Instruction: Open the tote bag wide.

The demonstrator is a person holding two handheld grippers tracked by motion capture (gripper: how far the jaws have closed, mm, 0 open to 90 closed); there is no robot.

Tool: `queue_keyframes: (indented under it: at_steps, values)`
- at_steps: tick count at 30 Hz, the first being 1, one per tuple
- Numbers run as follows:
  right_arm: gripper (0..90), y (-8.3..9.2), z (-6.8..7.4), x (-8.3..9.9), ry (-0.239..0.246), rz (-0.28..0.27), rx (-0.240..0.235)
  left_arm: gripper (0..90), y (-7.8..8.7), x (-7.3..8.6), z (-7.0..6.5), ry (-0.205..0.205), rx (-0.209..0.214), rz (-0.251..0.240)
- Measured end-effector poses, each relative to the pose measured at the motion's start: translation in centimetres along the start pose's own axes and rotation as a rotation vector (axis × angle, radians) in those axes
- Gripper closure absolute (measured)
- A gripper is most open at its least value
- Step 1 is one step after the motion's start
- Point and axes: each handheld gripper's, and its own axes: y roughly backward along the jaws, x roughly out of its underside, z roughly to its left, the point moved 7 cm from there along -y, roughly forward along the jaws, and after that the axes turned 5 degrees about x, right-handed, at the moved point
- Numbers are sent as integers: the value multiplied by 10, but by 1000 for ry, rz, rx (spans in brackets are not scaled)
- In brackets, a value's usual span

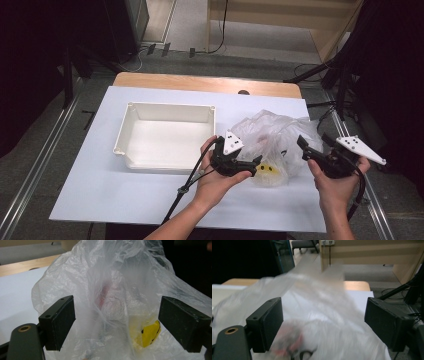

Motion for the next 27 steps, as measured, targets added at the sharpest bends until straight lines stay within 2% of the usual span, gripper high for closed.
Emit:
queue_keyframes:
  at_steps: [2, 3, 5, 7, 9, 11, 13, 16, 18, 20, 23, 27]
  values:
    - [156, -9, -4, -10, -19, -1, 36, 163, -7, 7, 6, 13, -28, 62]
    - [156, -13, -6, -13, -16, 6, 46, 208, -9, 10, 10, 17, -42, 80]
    - [174, -25, -10, -15, -9, 35, 81, 388, -12, 16, 16, 24, -59, 111]
    - [238, -39, -14, -14, -7, 61, 88, 546, -14, 21, 19, 36, -37, 130]
    - [357, -53, -17, -9, -7, 91, 84, 699, -16, 26, 22, 42, -24, 154]
    - [529, -66, -20, -2, -15, 118, 51, 796, -18, 31, 24, 55, -9, 170]
    - [669, -78, -22, 6, -23, 146, 41, 862, -19, 39, 26, 62, -9, 185]
    - [822, -93, -23, 17, -3, 188, 33, 900, -21, 51, 24, 61, -17, 195]
    - [878, -103, -23, 24, 14, 212, 22, 900, -23, 60, 22, 54, -22, 205]
    - [900, -112, -24, 33, 8, 248, 8, 900, -24, 70, 21, 44, -33, 218]
    - [900, -124, -26, 45, 9, 293, 14, 900, -27, 82, 20, 40, -46, 233]
    - [900, -135, -26, 62, 16, 338, 8, 900, -28, 90, 21, 22, -62, 255]
